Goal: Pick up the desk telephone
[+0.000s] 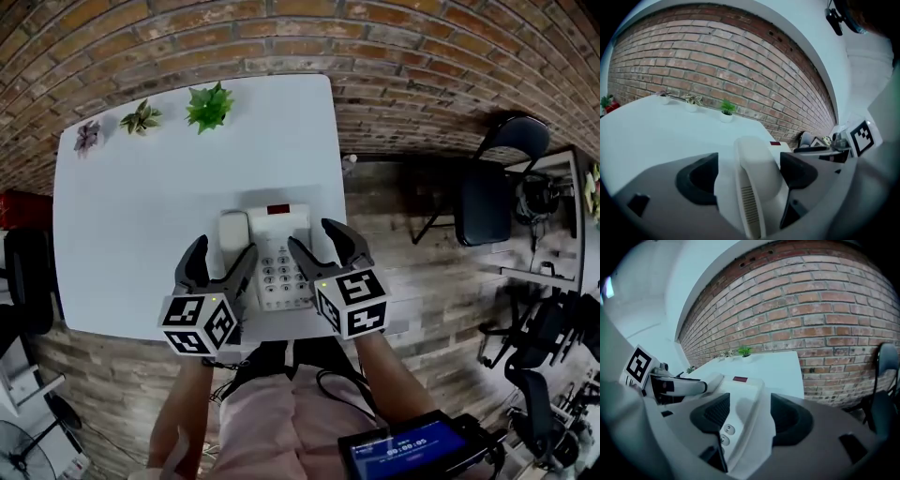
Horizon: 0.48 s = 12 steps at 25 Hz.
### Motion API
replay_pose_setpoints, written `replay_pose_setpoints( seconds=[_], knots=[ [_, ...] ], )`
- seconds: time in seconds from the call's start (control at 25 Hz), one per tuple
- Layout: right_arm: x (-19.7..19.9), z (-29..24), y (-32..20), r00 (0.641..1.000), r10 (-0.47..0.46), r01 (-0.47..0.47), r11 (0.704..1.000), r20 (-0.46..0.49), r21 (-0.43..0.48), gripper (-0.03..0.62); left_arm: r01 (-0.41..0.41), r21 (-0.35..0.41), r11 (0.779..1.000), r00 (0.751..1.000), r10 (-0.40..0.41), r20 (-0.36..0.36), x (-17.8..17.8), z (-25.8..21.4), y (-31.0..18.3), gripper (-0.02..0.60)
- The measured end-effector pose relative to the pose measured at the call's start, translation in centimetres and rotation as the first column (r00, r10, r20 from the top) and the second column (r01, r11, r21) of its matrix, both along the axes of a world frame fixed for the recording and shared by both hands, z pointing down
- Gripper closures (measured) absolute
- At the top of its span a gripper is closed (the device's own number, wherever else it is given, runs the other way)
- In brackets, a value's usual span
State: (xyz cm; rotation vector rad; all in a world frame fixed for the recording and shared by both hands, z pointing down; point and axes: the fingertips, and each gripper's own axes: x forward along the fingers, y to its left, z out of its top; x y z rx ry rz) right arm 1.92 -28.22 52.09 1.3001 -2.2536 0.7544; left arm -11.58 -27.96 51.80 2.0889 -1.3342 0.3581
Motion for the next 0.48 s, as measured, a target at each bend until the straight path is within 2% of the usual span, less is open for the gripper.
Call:
replay_pose_setpoints(
  seconds=[0.12, 0.24, 0.4, 0.48],
  knots=[
    [-0.6, 1.2, 0.1, 1.0, -0.01, 0.011, 0.999, 0.019, -0.031, 0.313, -0.006, -0.036, 0.999, 0.998, 0.004, -0.06, 0.5, 0.7, -0.3, 0.166],
    [-0.8, 1.4, 0.2, 0.998, -0.008, 0.011, 0.998, 0.062, -0.056, 0.312, -0.014, -0.105, 0.994, 0.988, -0.002, -0.152, 1.1, 1.4, -0.4, 0.166],
    [-0.9, 1.8, 0.1, 0.991, -0.014, 0.029, 0.993, 0.133, -0.111, 0.313, -0.052, -0.239, 0.97, 0.951, -0.025, -0.309, 2.0, 2.8, -0.4, 0.167],
    [-1.2, 1.9, 0.1, 0.987, -0.026, 0.048, 0.989, 0.157, -0.137, 0.322, -0.086, -0.28, 0.956, 0.931, -0.023, -0.364, 2.4, 3.2, -0.4, 0.167]
  ],
)
